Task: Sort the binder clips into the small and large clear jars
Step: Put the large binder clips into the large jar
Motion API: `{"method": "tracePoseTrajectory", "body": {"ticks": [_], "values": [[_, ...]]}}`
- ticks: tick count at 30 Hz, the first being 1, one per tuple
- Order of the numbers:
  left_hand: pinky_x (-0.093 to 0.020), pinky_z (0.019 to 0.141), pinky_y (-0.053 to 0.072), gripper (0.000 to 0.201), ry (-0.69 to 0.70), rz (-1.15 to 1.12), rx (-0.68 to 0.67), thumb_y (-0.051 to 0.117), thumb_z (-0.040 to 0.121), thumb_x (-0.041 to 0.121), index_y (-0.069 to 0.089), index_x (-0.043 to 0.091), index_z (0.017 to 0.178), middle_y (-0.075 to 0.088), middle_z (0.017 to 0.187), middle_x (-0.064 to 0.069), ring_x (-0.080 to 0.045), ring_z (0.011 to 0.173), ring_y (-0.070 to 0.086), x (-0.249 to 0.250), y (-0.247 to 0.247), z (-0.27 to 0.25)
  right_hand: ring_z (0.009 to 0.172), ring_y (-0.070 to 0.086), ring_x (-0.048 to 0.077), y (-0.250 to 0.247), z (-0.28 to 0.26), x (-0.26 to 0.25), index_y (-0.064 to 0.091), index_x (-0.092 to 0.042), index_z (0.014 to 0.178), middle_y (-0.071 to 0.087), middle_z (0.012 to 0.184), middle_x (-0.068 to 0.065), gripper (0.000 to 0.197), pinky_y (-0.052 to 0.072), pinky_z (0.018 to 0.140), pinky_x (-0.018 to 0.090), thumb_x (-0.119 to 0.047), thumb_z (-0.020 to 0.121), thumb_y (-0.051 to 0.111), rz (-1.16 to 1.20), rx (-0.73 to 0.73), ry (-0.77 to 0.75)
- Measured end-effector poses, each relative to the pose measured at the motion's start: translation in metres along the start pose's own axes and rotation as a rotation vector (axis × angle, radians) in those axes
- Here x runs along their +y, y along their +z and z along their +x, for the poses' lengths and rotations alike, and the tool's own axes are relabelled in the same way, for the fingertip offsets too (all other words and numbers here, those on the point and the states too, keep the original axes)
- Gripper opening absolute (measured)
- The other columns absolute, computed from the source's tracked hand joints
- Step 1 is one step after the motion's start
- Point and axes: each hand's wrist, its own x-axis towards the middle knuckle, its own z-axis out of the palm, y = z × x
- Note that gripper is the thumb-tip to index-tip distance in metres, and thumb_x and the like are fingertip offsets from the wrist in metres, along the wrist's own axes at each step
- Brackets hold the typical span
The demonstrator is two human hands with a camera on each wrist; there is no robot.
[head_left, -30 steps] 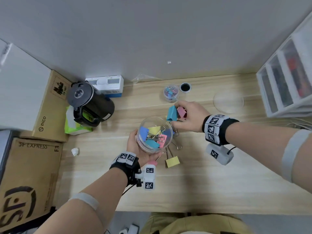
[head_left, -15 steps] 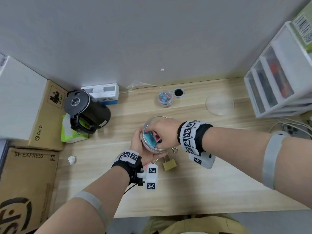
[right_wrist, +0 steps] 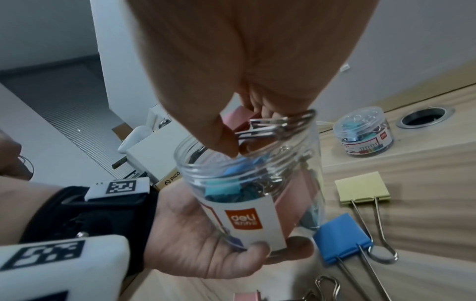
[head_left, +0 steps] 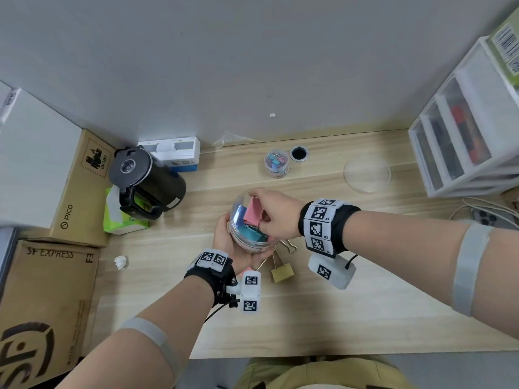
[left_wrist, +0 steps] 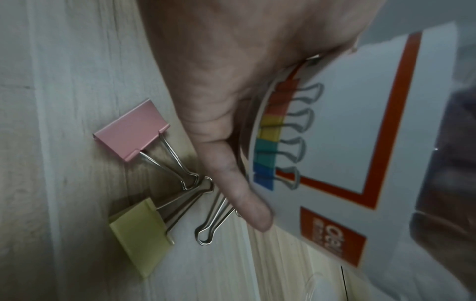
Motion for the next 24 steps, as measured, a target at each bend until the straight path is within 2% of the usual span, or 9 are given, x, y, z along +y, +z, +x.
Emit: {"method": "tracePoseTrajectory", "body": {"ticks": [2, 5, 7, 9, 15, 17, 20, 22, 24], "values": [[-0.051, 0.073, 0.062, 0.072, -0.020, -0.002, -0.021, 0.046, 0.087, 0.064, 0.067, 0.006, 0.125, 0.072, 0.117, -0.023, -0.043, 0.091, 0.075, 0.000, 0.001, -0.001, 0.091, 0.062, 0.025, 0.003, 0.006, 0.002, 0.057, -0.010, 0.120, 0.066, 0.107, 0.008, 0.036, 0.053, 0.082, 0.039, -0.021, 0.086, 0.060, 0.007, 0.106, 0.009], [-0.050, 0.078, 0.062, 0.079, -0.053, 0.006, -0.033, 0.049, 0.086, 0.067, 0.062, 0.005, 0.134, 0.070, 0.124, -0.025, -0.045, 0.099, 0.072, -0.002, 0.001, -0.002, 0.091, 0.066, 0.026, 0.006, 0.010, 0.004, 0.066, -0.018, 0.114, 0.071, 0.103, 0.006, 0.028, 0.056, 0.080, 0.039, -0.019, 0.089, 0.054, -0.034, 0.183, 0.021], [-0.049, 0.081, 0.060, 0.084, -0.067, 0.015, -0.046, 0.054, 0.081, 0.066, 0.059, 0.005, 0.138, 0.067, 0.130, -0.025, -0.046, 0.104, 0.070, -0.005, 0.001, -0.003, 0.093, 0.065, 0.027, 0.007, 0.010, 0.003, 0.068, -0.019, 0.113, 0.071, 0.103, 0.006, 0.030, 0.055, 0.081, 0.040, -0.013, 0.088, 0.052, -0.088, 0.163, -0.001], [-0.049, 0.076, 0.061, 0.085, -0.069, 0.003, -0.053, 0.057, 0.076, 0.063, 0.059, 0.004, 0.137, 0.067, 0.128, -0.027, -0.047, 0.102, 0.071, -0.007, 0.001, -0.004, 0.093, 0.065, 0.028, 0.009, 0.010, 0.004, 0.068, -0.020, 0.113, 0.071, 0.102, 0.006, 0.031, 0.055, 0.081, 0.039, -0.009, 0.089, 0.051, -0.171, 0.138, -0.003], [-0.049, 0.078, 0.060, 0.084, -0.087, 0.018, -0.058, 0.056, 0.075, 0.063, 0.060, 0.007, 0.136, 0.067, 0.128, -0.027, -0.047, 0.102, 0.071, -0.008, -0.002, -0.005, 0.091, 0.064, 0.027, 0.009, 0.009, 0.007, 0.067, -0.023, 0.108, 0.067, 0.102, 0.003, 0.022, 0.055, 0.075, 0.038, -0.015, 0.091, 0.057, -0.474, 0.109, -0.091], [-0.050, 0.073, 0.061, 0.080, -0.088, 0.009, -0.063, 0.053, 0.081, 0.065, 0.060, 0.007, 0.136, 0.067, 0.128, -0.026, -0.046, 0.102, 0.071, -0.007, -0.006, -0.005, 0.093, 0.063, 0.026, 0.004, 0.006, 0.007, 0.068, -0.019, 0.107, 0.067, 0.102, 0.004, 0.020, 0.053, 0.077, 0.039, -0.017, 0.094, 0.053, -0.431, 0.136, -0.168], [-0.049, 0.070, 0.061, 0.079, -0.060, 0.014, -0.041, 0.046, 0.088, 0.067, 0.061, 0.007, 0.136, 0.070, 0.124, -0.023, -0.044, 0.097, 0.072, -0.004, -0.015, -0.002, 0.079, 0.065, 0.020, 0.000, 0.002, 0.012, 0.072, -0.016, 0.095, 0.072, 0.088, 0.000, 0.016, 0.054, 0.072, 0.036, -0.019, 0.091, 0.057, -0.194, 0.294, -0.277], [-0.049, 0.069, 0.060, 0.079, -0.041, 0.005, -0.042, 0.045, 0.089, 0.068, 0.060, 0.009, 0.139, 0.069, 0.124, -0.021, -0.043, 0.099, 0.070, -0.002, -0.022, -0.001, 0.072, 0.062, 0.014, -0.002, 0.005, 0.018, 0.071, -0.017, 0.091, 0.071, 0.081, -0.004, 0.012, 0.054, 0.069, 0.032, -0.022, 0.089, 0.060, -0.073, 0.415, -0.268], [-0.050, 0.070, 0.060, 0.079, -0.034, -0.028, -0.038, 0.045, 0.089, 0.068, 0.059, 0.011, 0.142, 0.066, 0.132, -0.022, -0.045, 0.114, 0.065, 0.001, -0.032, -0.002, 0.070, 0.058, 0.012, -0.006, 0.011, 0.027, 0.068, -0.020, 0.093, 0.068, 0.081, -0.008, 0.011, 0.053, 0.071, 0.031, -0.023, 0.088, 0.059, -0.003, 0.503, -0.173]]}}
